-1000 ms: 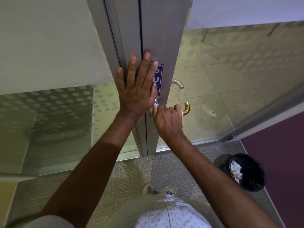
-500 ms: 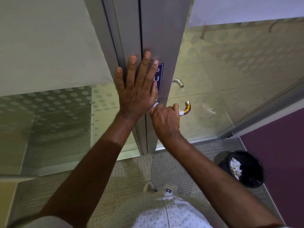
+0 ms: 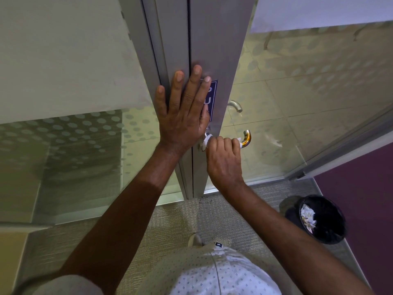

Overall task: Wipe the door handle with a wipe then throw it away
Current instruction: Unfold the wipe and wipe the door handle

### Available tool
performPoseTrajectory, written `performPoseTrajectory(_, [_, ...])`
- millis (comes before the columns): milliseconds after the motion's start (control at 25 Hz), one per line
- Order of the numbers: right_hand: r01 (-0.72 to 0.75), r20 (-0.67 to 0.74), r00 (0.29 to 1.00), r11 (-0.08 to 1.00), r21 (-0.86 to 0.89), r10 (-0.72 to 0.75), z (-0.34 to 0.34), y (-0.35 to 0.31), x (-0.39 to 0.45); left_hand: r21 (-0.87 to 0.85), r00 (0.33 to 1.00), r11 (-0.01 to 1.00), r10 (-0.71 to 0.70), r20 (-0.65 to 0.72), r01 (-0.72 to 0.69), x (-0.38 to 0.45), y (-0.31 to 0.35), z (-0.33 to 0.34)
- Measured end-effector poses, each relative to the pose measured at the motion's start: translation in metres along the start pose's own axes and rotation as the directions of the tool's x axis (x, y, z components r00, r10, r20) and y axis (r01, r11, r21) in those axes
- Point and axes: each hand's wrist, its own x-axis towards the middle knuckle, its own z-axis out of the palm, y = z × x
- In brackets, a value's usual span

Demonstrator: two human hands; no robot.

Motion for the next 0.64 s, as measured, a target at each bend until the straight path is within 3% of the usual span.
performPoseTrajectory(160, [-0.024, 0.192, 0.98, 0.99, -0.138, 0.05, -0.016, -0.018, 0.022, -0.008, 1.0, 1.0, -0.009, -0.011, 0.009, 0.0, 0.001, 0.001])
performPoseTrajectory(240, [-0.028, 0.29, 0.955, 0.99, -0.137, 0.067, -0.022, -0.022, 0.031, -0.017, 1.0, 1.0, -0.017, -0.017, 0.017, -0.001, 0.002, 0.0])
performPoseTrajectory(360, [0.018, 0.333, 0.943, 0.994, -0.107, 0.019, -0.027, -0.02, 0.038, -0.016, 1.0, 1.0, -0.015, -0.006, 0.015, 0.0, 0.002, -0.001])
performPoseTrajectory(520, [0.051, 0.289, 0.957, 0.997, -0.053, -0.034, -0.025, -0.014, 0.036, -0.013, 1.0, 1.0, -0.016, 0.016, 0.016, 0.0, 0.002, -0.003])
performPoseTrajectory(640, [-0.013, 0.104, 0.995, 1.0, 0.017, 0.011, -0.013, -0.014, 0.023, -0.01, 1.0, 1.0, -0.015, 0.006, 0.015, 0.001, 0.002, -0.002])
